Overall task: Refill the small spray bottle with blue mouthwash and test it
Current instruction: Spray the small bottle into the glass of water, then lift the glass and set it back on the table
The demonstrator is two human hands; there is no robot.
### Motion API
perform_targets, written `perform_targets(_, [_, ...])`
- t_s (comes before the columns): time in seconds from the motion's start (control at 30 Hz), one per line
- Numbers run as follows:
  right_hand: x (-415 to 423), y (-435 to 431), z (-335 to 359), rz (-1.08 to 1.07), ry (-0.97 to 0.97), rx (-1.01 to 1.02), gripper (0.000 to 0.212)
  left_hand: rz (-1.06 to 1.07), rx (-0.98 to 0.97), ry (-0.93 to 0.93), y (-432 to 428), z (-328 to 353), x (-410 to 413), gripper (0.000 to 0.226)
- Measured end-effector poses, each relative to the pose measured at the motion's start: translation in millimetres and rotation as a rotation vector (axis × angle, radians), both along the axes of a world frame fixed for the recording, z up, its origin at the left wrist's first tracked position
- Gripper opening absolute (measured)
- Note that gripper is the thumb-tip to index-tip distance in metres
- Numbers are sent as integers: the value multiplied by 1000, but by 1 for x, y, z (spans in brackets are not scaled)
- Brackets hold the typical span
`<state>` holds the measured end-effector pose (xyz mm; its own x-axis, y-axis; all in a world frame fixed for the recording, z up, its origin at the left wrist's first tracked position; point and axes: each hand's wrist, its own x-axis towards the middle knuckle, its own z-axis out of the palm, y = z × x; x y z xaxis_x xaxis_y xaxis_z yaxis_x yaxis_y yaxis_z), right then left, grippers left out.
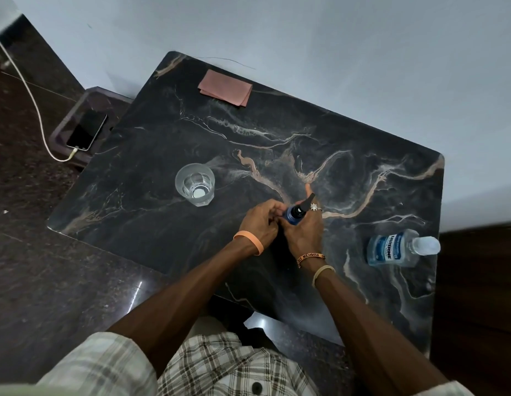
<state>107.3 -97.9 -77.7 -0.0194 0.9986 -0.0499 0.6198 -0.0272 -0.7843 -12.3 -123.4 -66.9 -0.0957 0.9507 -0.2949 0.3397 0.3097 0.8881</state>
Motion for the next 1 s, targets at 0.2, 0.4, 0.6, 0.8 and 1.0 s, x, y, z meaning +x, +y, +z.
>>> perform_targets(0.2, [2,0,2,39,-21,-40,100,-27,-11,16,-3,0,-1,39])
perform_targets(0.4, [9,-7,4,52,27,-38,105,-52,-13,50,-9,-2,-4,37])
perform_targets(0.6, [20,-20,11,16,-23,33,118,-33,31,44,-15,-3,-7,38])
perform_targets(0.8, [20,-32,46,3,-84,438,96,83,287,16,-27,16,-17,38])
perform_targets(1.0, [-17,-29,74,266,10,555,78,476,697,227,-37,46,-86,44])
